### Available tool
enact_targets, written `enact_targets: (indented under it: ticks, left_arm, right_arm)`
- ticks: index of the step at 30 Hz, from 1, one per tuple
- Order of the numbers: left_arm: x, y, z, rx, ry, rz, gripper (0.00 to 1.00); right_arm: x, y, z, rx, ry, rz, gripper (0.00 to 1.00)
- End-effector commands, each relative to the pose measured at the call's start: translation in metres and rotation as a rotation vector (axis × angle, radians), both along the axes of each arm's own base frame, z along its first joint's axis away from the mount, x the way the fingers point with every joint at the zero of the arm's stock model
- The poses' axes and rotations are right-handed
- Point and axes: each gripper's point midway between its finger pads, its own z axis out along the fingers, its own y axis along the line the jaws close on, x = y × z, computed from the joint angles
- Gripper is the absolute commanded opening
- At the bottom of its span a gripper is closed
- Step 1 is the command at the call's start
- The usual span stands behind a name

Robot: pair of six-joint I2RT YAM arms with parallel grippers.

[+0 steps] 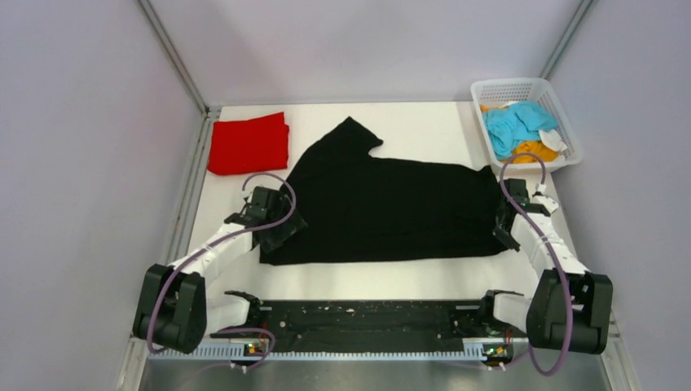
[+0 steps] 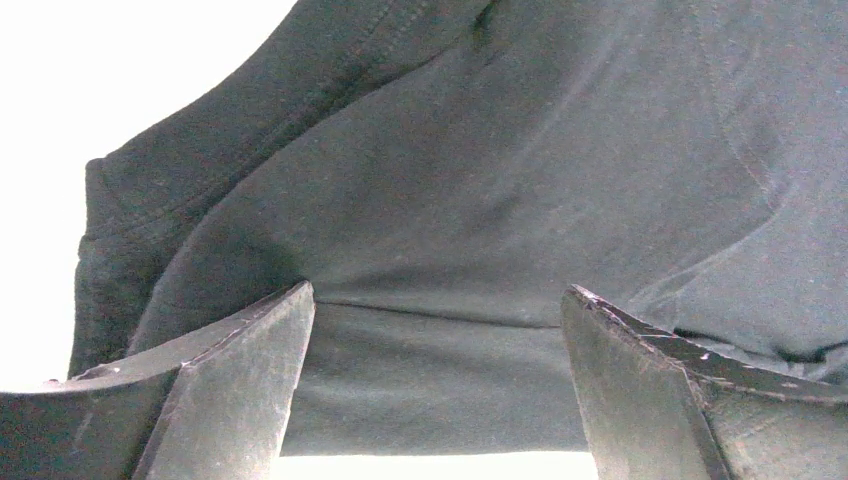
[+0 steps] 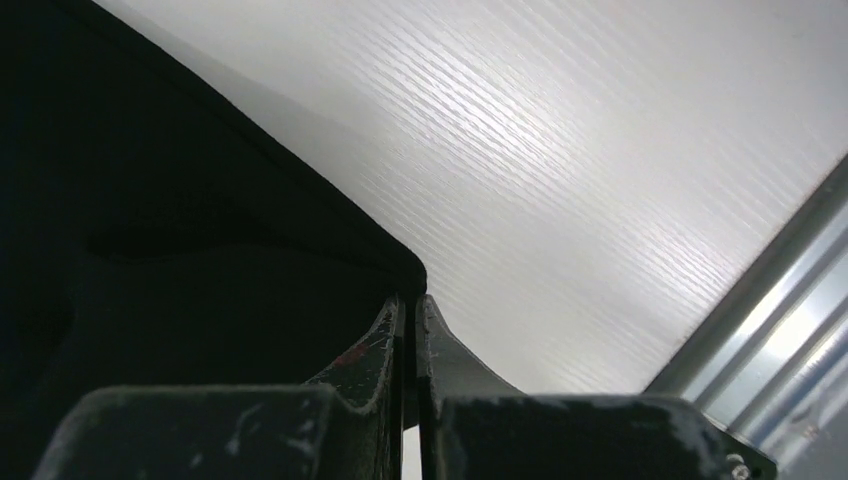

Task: Fold and stack the t-shirts
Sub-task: Fold the flattened tshirt in 1/3 of the way

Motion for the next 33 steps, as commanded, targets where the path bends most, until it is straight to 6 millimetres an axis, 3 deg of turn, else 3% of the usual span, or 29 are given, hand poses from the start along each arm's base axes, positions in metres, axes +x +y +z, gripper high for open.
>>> enact_targets:
  ticks: [1,4,7,10,13,15,19,23,25,28,31,33]
  left_arm:
    - [-0.054,0.03,-0.022,0.114,0.179,0.041,0.99]
    - [-0.061,0.028,-0.021,0.092,0.178,0.042,0.99]
    - [-0.065,0.026,-0.02,0.069,0.171,0.043,0.99]
    - [-0.067,0.027,-0.009,0.065,0.149,0.049,0.99]
    - [-0.076,0.044,0.007,0.127,0.121,0.109,0.99]
    - [-0.073,0.05,0.028,0.137,0.058,0.127,0.99]
    - [-0.046,0.044,0.077,0.106,-0.144,0.093,0.99]
    - [-0.008,-0.003,0.095,-0.065,-0.258,-0.057,0.99]
    - [0.011,-0.031,0.095,-0.161,-0.284,-0.136,0.99]
    - [0.037,-0.056,0.086,-0.219,-0.268,-0.204,0.99]
    - [0.06,-0.06,0.074,-0.202,-0.248,-0.199,0.99]
    - [0.067,-0.05,0.056,-0.141,-0.21,-0.155,0.99]
  right_arm:
    - [-0.016,-0.004,0.01,-0.022,0.047,-0.005,0.0]
    - [-0.024,-0.004,0.017,-0.024,0.044,-0.038,0.0]
    - [-0.02,-0.004,0.037,-0.028,-0.042,-0.047,0.43]
    - [-0.017,-0.011,0.059,-0.082,-0.146,-0.042,0.74]
    - [0.006,-0.002,0.077,-0.063,-0.292,0.079,0.83]
    - [0.026,0.02,0.084,0.008,-0.395,0.232,0.98]
    - [0.053,0.088,0.091,0.251,-0.535,0.565,0.99]
    - [0.059,0.141,0.076,0.28,-0.474,0.767,0.99]
    - [0.065,0.172,0.067,0.24,-0.432,0.857,0.99]
    - [0.075,0.204,0.053,0.225,-0.383,0.92,0.99]
    - [0.082,0.223,0.037,0.253,-0.351,0.937,0.99]
    - [0.085,0.224,0.03,0.249,-0.332,0.929,0.99]
